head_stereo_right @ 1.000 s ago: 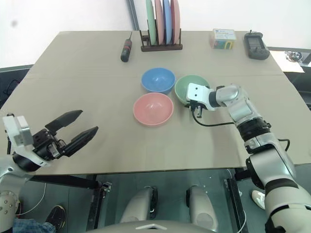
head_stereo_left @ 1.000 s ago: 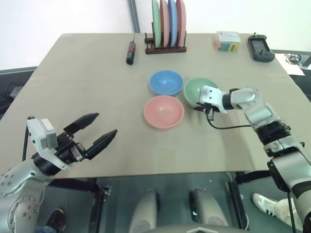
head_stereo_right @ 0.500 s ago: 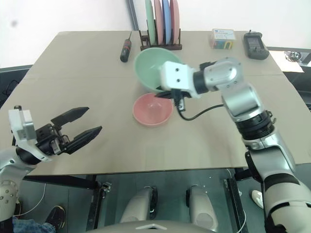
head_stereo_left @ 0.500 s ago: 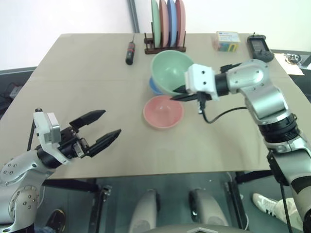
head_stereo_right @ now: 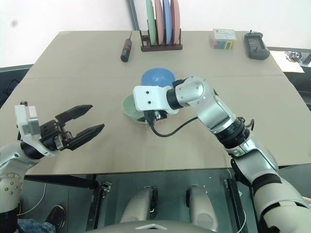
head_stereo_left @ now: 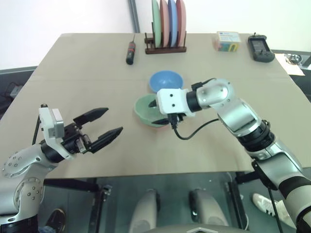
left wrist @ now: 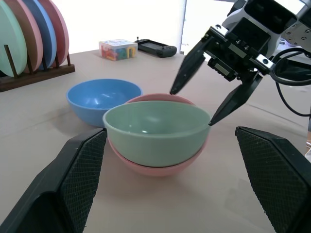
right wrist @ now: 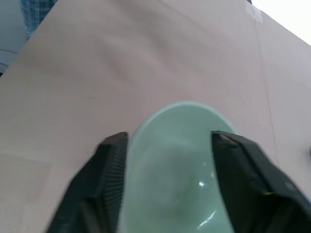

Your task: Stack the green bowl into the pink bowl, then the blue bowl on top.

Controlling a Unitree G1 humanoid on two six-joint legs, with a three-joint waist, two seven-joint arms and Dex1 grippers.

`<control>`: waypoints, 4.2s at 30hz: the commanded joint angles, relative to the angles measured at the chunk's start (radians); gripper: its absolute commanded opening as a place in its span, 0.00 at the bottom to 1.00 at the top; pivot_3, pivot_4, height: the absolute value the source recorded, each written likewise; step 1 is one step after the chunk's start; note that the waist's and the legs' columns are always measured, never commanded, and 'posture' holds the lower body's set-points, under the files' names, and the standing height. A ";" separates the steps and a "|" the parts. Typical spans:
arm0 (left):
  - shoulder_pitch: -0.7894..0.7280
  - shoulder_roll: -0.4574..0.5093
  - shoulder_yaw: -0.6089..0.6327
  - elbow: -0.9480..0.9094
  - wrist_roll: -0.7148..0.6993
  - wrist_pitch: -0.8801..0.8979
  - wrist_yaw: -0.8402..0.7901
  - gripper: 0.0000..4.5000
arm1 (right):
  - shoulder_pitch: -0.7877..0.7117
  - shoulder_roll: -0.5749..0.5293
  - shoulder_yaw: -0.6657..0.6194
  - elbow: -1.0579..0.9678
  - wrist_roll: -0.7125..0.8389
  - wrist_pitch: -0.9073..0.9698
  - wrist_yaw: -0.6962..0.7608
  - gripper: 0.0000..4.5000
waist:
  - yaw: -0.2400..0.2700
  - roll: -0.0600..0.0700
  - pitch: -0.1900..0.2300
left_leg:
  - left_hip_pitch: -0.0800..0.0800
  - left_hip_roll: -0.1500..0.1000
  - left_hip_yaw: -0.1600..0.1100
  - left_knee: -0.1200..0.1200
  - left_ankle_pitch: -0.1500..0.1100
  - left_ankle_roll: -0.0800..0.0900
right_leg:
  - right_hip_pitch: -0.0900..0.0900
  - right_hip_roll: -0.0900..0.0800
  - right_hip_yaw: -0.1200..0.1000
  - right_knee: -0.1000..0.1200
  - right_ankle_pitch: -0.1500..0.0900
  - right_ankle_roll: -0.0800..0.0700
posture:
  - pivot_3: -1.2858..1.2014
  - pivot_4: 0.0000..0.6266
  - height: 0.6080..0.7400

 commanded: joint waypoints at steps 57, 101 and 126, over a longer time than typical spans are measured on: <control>0.081 -0.020 0.073 -0.086 -0.039 -0.023 0.044 1.00 | -0.441 0.152 0.065 1.304 -0.595 -0.910 -0.543 0.00 | -0.027 0.001 0.000 | 0.001 -0.001 0.003 -0.009 0.000 0.000 | -0.004 0.000 0.004 -0.001 0.002 0.003 | 0.52 0.24 1.00; -0.005 -0.012 0.017 -0.004 -0.006 -0.054 -0.009 1.00 | -0.233 -0.156 -0.151 0.211 0.089 -0.429 0.363 0.58 | -0.001 0.001 0.001 | 0.001 -0.001 0.001 -0.007 0.000 0.000 | -0.002 -0.001 0.001 -0.001 0.002 0.003 | 0.52 0.24 1.00; 0.222 0.010 0.152 -0.052 0.096 -0.086 0.031 1.00 | 0.359 -0.505 -0.632 0.197 0.434 -0.061 0.289 1.00 | 0.000 0.001 0.001 | 0.002 -0.001 0.004 -0.006 0.000 0.000 | 0.000 -0.001 0.003 -0.003 0.000 0.000 | 0.52 0.24 1.00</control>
